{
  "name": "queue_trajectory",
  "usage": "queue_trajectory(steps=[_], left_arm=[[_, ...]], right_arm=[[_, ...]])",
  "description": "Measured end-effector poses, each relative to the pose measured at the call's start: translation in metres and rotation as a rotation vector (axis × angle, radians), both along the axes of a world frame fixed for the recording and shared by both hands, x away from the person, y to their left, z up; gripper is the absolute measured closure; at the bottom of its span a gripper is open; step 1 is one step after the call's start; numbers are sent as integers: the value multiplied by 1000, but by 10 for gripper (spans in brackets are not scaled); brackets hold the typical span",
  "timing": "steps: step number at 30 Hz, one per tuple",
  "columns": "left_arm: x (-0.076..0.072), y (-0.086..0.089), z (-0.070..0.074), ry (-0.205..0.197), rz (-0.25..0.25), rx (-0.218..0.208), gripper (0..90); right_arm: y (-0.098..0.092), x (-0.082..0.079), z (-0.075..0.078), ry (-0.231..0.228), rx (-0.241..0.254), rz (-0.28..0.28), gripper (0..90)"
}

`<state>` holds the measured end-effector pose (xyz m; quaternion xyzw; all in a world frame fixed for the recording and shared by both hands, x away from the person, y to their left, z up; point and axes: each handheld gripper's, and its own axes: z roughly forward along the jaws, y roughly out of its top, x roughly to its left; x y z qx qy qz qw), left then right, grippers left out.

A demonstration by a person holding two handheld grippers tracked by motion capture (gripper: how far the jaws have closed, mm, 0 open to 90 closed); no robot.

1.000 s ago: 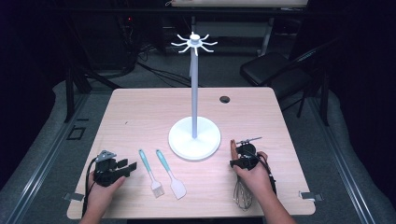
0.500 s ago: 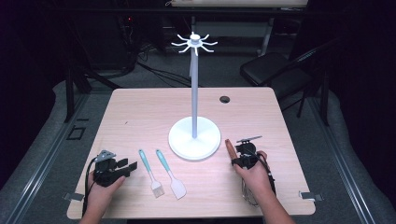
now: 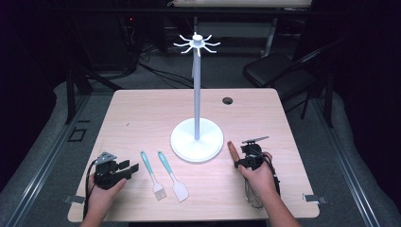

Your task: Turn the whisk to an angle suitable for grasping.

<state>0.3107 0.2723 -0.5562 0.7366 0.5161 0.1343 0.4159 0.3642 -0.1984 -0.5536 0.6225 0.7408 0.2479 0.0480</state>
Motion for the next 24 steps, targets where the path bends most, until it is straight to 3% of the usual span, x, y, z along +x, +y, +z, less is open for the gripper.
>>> queue_trajectory(steps=[4, 10, 14, 15, 17, 18, 19, 20, 21, 22, 23, 24], left_arm=[[-2, -6, 5, -10, -31, -16, 505], [-4, -19, 16, -41, -67, -28, 505], [-8, -40, 41, -93, -106, -72, 507], [-8, -40, 41, -93, -106, -72, 503], [-7, -52, 46, -104, -131, -86, 503], [-6, -60, 48, -111, -148, -92, 503], [-5, -68, 50, -113, -166, -94, 503], [-3, -85, 50, -113, -211, -100, 504], [-3, -85, 50, -113, -211, -100, 504], [0, -102, 48, -105, -248, -114, 504], [0, -102, 48, -105, -248, -114, 504], [4, -117, 46, -91, -278, -149, 504]], right_arm=[[-6, -6, 5, -51, 45, 3, 707], [-12, -18, 20, -170, 131, 75, 708], [-10, -26, 28, -273, 153, 125, 708], [-10, -26, 28, -273, 153, 125, 708], [-4, -33, 32, -331, 151, 175, 708], [-4, -33, 32, -331, 151, 175, 708], [-1, -37, 33, -365, 128, 210, 708], [1, -39, 33, -378, 119, 228, 708], [3, -40, 33, -393, 118, 243, 707], [4, -42, 34, -405, 116, 262, 708], [6, -44, 35, -419, 118, 274, 707], [7, -45, 36, -429, 123, 287, 708]])
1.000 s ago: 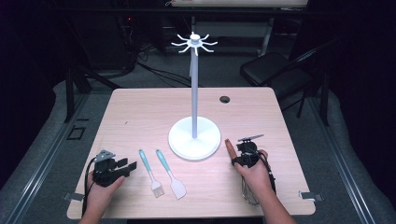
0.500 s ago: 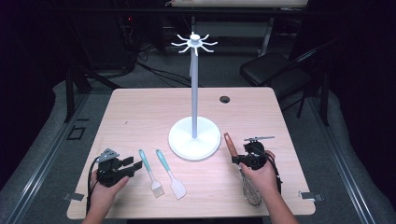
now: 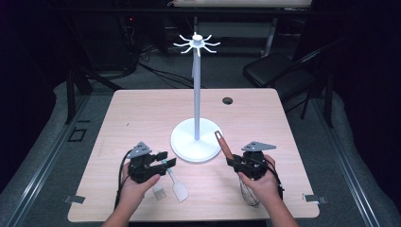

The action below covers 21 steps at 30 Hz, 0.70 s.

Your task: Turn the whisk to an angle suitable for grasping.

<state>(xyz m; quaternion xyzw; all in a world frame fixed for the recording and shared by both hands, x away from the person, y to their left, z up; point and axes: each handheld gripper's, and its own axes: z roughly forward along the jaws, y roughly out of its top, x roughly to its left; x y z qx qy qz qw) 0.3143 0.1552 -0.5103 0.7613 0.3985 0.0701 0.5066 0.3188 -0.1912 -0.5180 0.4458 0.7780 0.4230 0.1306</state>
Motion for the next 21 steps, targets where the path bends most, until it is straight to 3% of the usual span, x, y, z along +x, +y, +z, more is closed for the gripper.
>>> queue_trajectory(steps=[4, 6, 7, 9, 10, 13, 14, 15, 16, 21], left_arm=[[8, -24, -4, 36, -55, -98, 502], [9, -29, -5, 39, -67, -115, 497], [11, -40, -7, 46, -103, -131, 488], [12, -43, -8, 51, -116, -130, 485], [16, -49, -13, 75, -143, -130, 484], [20, -53, -18, 92, -140, -124, 483], [22, -54, -20, 111, -139, -155, 480], [22, -54, -20, 111, -139, -155, 478], [25, -55, -21, 123, -144, -199, 477], [28, -59, -21, 129, -133, -233, 466]], right_arm=[[8, -4, 2, -26, 16, 49, 708], [10, -5, 3, -25, 15, 67, 708], [15, -6, 2, -24, 23, 93, 708], [19, -7, 2, -21, 22, 107, 708], [25, -8, 0, -18, 15, 130, 708], [32, -11, -1, -33, -5, 154, 708], [37, -13, -2, -42, -17, 182, 707], [39, -14, -2, -44, -20, 197, 707], [40, -14, -2, -46, -20, 202, 707], [44, -14, -3, -40, -5, 219, 707]])
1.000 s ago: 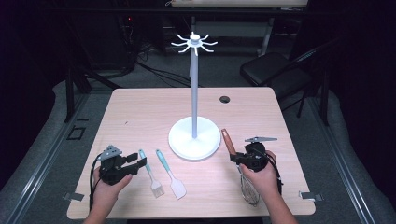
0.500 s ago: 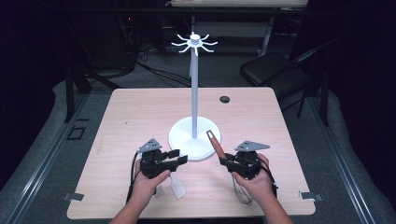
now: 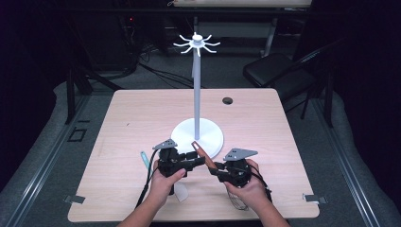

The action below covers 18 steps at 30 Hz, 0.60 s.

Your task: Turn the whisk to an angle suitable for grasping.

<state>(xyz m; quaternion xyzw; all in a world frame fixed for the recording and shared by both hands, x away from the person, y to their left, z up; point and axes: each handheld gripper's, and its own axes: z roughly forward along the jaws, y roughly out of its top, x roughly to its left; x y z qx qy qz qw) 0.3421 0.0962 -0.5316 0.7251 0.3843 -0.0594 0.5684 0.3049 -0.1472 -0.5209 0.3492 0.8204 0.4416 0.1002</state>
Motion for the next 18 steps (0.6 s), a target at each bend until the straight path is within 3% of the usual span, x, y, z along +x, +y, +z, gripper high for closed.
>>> queue_trajectory(steps=[5, 13, 18], left_arm=[[2, -10, -1, 19, -18, 1, 514], [4, -15, -2, 29, 13, -20, 561], [5, -16, 3, 18, 44, -16, 575]], right_arm=[[3, 0, -2, 0, 11, 25, 707], [-1, 3, -2, 9, 45, 33, 703], [-7, 1, -2, 32, 37, 37, 657]])
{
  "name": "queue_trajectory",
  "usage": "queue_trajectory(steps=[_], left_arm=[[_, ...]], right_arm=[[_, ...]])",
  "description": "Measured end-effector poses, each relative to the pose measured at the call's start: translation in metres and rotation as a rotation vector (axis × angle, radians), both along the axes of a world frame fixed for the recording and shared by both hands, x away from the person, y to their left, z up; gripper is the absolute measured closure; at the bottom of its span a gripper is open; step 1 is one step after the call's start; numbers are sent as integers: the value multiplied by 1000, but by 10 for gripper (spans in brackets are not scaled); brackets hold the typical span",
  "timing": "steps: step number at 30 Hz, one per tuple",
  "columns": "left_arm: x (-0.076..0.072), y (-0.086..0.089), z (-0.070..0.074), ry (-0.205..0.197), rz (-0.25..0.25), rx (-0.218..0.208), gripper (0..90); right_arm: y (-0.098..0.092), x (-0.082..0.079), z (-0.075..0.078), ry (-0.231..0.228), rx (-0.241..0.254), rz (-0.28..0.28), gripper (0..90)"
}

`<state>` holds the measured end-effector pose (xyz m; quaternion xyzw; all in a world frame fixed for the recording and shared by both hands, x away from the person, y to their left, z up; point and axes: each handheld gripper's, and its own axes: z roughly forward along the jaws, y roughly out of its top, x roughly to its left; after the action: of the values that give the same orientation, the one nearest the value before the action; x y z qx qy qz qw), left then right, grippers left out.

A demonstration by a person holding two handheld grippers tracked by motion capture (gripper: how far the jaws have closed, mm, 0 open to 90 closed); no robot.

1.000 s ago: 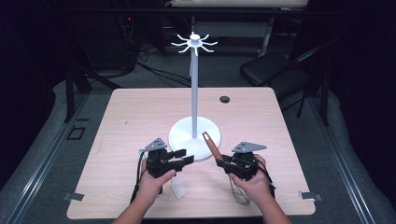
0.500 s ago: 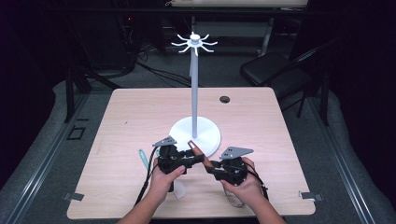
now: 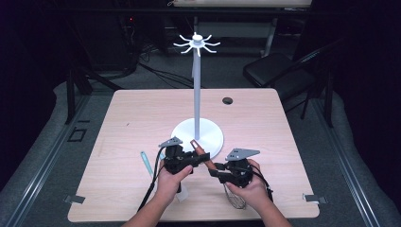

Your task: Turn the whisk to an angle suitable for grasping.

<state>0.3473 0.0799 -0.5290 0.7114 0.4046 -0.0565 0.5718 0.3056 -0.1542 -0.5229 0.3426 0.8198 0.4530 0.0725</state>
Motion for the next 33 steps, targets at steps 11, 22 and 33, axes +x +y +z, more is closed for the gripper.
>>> queue_trajectory(steps=[11, 22, 33], left_arm=[[0, -5, 7, -22, -3, 30, 580], [-3, -6, 15, -42, -3, 46, 579], [-12, -12, 15, -24, -51, 14, 581]], right_arm=[[-5, -4, -4, 25, -28, -14, 685], [-2, -6, -2, 8, -22, -27, 719], [-2, -8, 3, -30, 37, -35, 722]])
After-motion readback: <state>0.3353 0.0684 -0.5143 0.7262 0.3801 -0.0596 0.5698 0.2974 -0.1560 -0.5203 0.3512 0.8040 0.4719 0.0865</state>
